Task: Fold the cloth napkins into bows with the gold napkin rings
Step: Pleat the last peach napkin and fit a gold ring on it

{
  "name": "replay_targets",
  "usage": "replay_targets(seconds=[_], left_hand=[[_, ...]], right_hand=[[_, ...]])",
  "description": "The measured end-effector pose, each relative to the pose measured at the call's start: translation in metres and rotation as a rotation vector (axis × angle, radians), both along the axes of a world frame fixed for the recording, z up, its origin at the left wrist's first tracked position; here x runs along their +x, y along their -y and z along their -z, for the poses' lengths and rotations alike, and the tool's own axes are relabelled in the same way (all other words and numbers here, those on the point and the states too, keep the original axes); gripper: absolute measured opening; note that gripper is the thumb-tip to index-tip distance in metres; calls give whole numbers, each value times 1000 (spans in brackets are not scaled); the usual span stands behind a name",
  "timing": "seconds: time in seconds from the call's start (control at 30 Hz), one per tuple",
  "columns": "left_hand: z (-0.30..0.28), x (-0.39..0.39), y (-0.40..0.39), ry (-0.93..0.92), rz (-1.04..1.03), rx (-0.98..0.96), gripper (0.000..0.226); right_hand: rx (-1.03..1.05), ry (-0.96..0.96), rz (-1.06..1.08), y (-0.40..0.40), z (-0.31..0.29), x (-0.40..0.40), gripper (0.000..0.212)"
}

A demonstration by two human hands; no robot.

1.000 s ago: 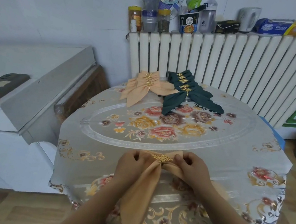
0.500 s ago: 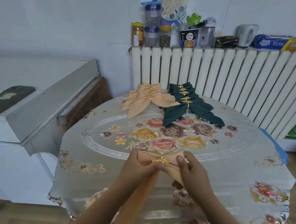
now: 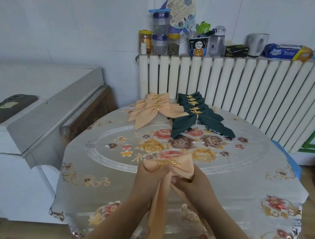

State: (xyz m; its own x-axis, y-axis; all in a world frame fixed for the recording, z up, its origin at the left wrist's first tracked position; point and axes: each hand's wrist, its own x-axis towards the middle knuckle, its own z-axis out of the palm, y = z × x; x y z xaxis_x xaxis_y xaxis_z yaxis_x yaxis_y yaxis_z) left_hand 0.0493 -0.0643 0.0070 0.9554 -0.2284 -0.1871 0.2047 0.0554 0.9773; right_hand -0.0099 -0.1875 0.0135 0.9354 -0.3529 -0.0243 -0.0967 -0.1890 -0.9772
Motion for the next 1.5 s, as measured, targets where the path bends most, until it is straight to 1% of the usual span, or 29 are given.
replay_targets(seconds=[0.07,0.1,0.17,0.2,0.23,0.3,0.33,0.43,0.47,0.53,0.57,0.6,0.63,0.73,0.77,0.8,0.87,0.93,1.1,1.13,1.23,1.33,1.4,1.43,1.47,1.5], left_hand=[[1,0,-1,-1,16,-2,60],[1,-1,-1,9,36,-6,51],[0,-3,-3,18,54,-10,23],[-2,-4,-3,12,58,-5,15],[-2,-3,-5,16,64,-1,16],[-2,0,-9,43,91,1,34],[-3,2,-11,51,96,-2,38],[-4,7,-16,99,53,16,26],[-6,8,-17,108,53,31,31],[-6,10,-20,143,75,49,52],[-4,11,-20,155,94,49,63],[-7,10,-20,150,113,50,69],[-8,9,-21,149,128,60,67],[-18,9,-22,127,136,151,41],[-19,13,-25,120,138,169,38],[-22,15,-28,118,140,177,38],[-24,21,-33,131,134,196,34],[-23,28,-38,142,109,222,26],[-33,51,-40,63,36,139,3],[-38,56,-40,49,21,152,4],[-50,81,-36,66,-5,203,15],[-58,127,-26,159,-69,291,12],[-58,150,-18,222,-105,360,7],[-56,175,-10,236,-122,373,8],[-56,178,-7,238,-140,389,12],[-53,197,0,238,-153,399,17]], right_hand=[[-121,11,-7,1,-1,2,41],[-157,17,-13,2,-1,3,43],[-201,33,-23,2,-1,2,45],[-203,44,-25,2,-1,1,44],[-192,57,-29,2,0,-1,44],[-161,60,-54,2,-1,-4,44],[-159,54,-76,2,-2,-5,44],[-108,84,-160,9,-6,-6,40],[-63,95,-169,11,-10,-7,33],[36,88,-161,15,-19,-7,11],[64,72,-148,18,-20,-5,12],[81,57,-127,20,-25,-4,17],[74,43,-101,23,-25,0,22],[68,-5,-34,32,-24,10,37],[76,-21,-20,33,-24,13,40],[96,-30,1,34,-24,16,39],[123,-43,62,36,-24,21,29],[90,-55,102,35,-25,26,25],[38,-47,132,37,-33,43,21],[17,-46,139,37,-35,47,22],[-78,-32,159,38,-45,67,24],[-98,-23,190,43,-55,110,19],[-162,-43,199,45,-60,134,20],[-184,-48,209,52,-59,160,21],[-223,-50,220,54,-59,165,23],[-245,-58,218,59,-57,187,25]])
